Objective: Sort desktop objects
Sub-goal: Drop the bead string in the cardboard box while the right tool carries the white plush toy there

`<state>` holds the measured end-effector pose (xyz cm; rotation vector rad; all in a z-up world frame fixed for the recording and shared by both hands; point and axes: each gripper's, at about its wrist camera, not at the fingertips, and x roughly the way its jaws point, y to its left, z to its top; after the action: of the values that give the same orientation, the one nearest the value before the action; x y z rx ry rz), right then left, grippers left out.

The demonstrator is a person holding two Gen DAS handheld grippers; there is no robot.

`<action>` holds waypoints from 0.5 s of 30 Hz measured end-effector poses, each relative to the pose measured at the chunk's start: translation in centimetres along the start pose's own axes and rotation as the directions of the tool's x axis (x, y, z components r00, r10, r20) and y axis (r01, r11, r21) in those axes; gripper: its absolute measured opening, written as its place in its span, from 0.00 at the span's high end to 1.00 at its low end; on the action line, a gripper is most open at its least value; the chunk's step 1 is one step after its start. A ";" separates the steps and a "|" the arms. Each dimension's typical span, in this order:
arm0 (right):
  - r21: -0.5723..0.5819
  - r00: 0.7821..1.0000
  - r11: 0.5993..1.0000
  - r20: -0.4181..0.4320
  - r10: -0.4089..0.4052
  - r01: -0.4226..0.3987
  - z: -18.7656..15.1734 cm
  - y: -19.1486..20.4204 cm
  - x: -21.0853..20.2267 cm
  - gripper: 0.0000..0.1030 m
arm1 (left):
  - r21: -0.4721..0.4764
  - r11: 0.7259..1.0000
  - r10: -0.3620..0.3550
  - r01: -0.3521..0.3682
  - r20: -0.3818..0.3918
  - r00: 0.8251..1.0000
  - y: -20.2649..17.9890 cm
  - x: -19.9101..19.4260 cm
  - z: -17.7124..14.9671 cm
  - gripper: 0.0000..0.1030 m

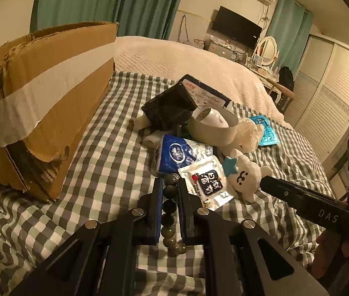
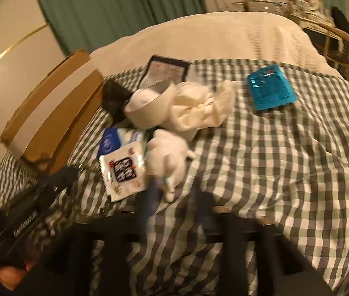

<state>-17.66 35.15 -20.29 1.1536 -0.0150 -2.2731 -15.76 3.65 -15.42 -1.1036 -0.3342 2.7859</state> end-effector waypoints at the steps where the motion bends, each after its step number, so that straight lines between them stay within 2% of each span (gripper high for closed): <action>1: 0.012 1.000 1.000 0.012 -0.001 0.001 0.1 -0.1 0.1 0.45 | -0.007 1.000 0.001 -0.001 -0.003 1.000 0.2 0.1 0.1 0.90; 8: 0.002 0.999 0.999 -0.041 0.036 -0.035 1.4 0.7 3.6 0.46 | -0.031 0.999 -0.017 0.016 -0.038 0.999 0.5 1.9 0.0 0.90; 10: -0.008 0.998 1.000 -0.059 0.022 -0.022 1.6 1.0 4.6 0.63 | -0.029 0.999 -0.015 0.014 -0.036 0.999 0.4 2.0 0.0 0.90; 11: -0.005 0.997 1.000 -0.073 0.018 -0.019 1.6 1.1 4.9 0.63 | -0.026 1.000 -0.014 0.013 -0.032 0.999 0.4 1.9 0.1 0.90; 15: -0.027 0.999 0.999 -0.036 -0.022 0.021 1.0 1.1 3.2 0.63 | -0.016 1.000 -0.014 0.014 -0.001 1.000 0.1 0.7 0.5 0.90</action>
<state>-19.34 32.38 -21.69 1.1867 0.0413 -2.2637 -16.63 3.66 -15.57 -1.1020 -0.3628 2.7752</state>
